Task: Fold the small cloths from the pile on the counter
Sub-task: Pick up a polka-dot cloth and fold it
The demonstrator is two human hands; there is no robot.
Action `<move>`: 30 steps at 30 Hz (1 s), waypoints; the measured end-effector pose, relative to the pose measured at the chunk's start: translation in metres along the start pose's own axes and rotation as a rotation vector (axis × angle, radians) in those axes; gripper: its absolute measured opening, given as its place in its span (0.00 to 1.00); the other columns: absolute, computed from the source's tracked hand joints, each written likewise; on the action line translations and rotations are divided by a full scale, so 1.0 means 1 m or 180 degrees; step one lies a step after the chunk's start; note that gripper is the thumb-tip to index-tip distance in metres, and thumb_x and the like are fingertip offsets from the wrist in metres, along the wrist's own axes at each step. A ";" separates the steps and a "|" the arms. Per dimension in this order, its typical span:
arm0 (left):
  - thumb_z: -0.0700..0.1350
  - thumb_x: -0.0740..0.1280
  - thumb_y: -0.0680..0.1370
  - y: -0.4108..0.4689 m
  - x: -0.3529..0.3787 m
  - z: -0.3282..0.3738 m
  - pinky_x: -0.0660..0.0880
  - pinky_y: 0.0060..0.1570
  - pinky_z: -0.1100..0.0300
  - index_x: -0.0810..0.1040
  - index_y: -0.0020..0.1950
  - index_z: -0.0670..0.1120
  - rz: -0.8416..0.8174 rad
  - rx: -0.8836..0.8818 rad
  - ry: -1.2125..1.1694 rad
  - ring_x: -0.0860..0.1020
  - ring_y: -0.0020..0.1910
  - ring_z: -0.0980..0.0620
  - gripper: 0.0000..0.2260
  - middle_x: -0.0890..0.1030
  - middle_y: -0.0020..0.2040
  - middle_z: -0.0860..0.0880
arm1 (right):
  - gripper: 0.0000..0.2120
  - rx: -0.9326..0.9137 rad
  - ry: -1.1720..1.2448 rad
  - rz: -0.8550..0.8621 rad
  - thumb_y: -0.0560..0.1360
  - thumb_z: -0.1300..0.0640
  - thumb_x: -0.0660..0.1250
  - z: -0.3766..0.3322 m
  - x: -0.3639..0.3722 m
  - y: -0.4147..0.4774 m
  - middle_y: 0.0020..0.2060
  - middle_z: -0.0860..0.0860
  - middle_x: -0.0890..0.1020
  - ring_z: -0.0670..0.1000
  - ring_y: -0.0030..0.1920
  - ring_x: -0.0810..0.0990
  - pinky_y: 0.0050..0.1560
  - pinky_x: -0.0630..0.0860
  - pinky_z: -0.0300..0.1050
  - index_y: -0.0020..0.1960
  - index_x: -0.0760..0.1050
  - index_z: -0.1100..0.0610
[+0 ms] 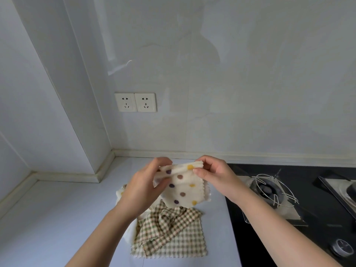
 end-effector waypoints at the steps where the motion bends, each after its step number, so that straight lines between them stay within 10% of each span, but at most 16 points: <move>1: 0.47 0.68 0.76 -0.001 0.000 0.003 0.76 0.40 0.56 0.69 0.54 0.59 -0.0023 0.0233 0.0183 0.77 0.43 0.56 0.12 0.76 0.51 0.62 | 0.01 -0.0028 -0.0007 0.0053 0.73 0.52 0.69 0.001 -0.001 -0.001 0.38 0.46 0.80 0.45 0.41 0.76 0.44 0.72 0.37 0.44 0.80 0.48; 8: 0.46 0.72 0.74 0.003 0.007 -0.009 0.73 0.38 0.65 0.71 0.45 0.62 -0.0666 0.0040 -0.0033 0.75 0.39 0.57 0.12 0.78 0.42 0.60 | 0.11 -0.0266 -0.0500 0.0338 0.78 0.48 0.60 0.001 0.002 0.001 0.35 0.47 0.73 0.43 0.37 0.71 0.40 0.68 0.35 0.46 0.74 0.56; 14: 0.46 0.68 0.77 0.007 0.024 0.004 0.75 0.40 0.51 0.78 0.48 0.44 -0.2247 -0.0424 -0.0979 0.76 0.37 0.52 0.06 0.79 0.42 0.42 | 0.10 -0.0581 -0.1279 0.0539 0.82 0.52 0.57 -0.004 0.012 0.009 0.29 0.48 0.69 0.43 0.30 0.66 0.32 0.63 0.38 0.44 0.71 0.53; 19: 0.51 0.69 0.75 0.002 0.030 -0.004 0.72 0.39 0.65 0.81 0.44 0.43 -0.3164 -0.0816 -0.0625 0.78 0.33 0.55 0.11 0.82 0.37 0.47 | 0.10 -0.0556 -0.1441 0.0430 0.82 0.54 0.58 -0.011 0.003 0.020 0.27 0.48 0.68 0.44 0.28 0.65 0.30 0.61 0.40 0.43 0.71 0.53; 26: 0.43 0.71 0.76 0.009 0.024 -0.015 0.75 0.43 0.63 0.82 0.44 0.47 -0.3062 -0.0983 -0.1203 0.80 0.37 0.54 0.02 0.83 0.38 0.52 | 0.12 -0.0240 -0.1515 0.0692 0.83 0.53 0.57 0.009 -0.004 0.024 0.28 0.45 0.68 0.42 0.28 0.66 0.30 0.62 0.36 0.41 0.69 0.53; 30: 0.43 0.74 0.72 0.016 0.031 -0.036 0.80 0.50 0.49 0.72 0.59 0.39 -0.1577 -0.1508 -0.2544 0.83 0.48 0.41 0.20 0.83 0.50 0.40 | 0.14 0.0141 -0.1252 0.1302 0.83 0.52 0.55 0.019 -0.017 0.028 0.32 0.48 0.69 0.43 0.32 0.67 0.34 0.64 0.38 0.41 0.67 0.58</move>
Point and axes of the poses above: each hand's wrist, its own y-axis towards the middle knuckle, its own x-axis out of the palm, z = x × y, the point moved 6 cm from there along y, towards the middle knuckle
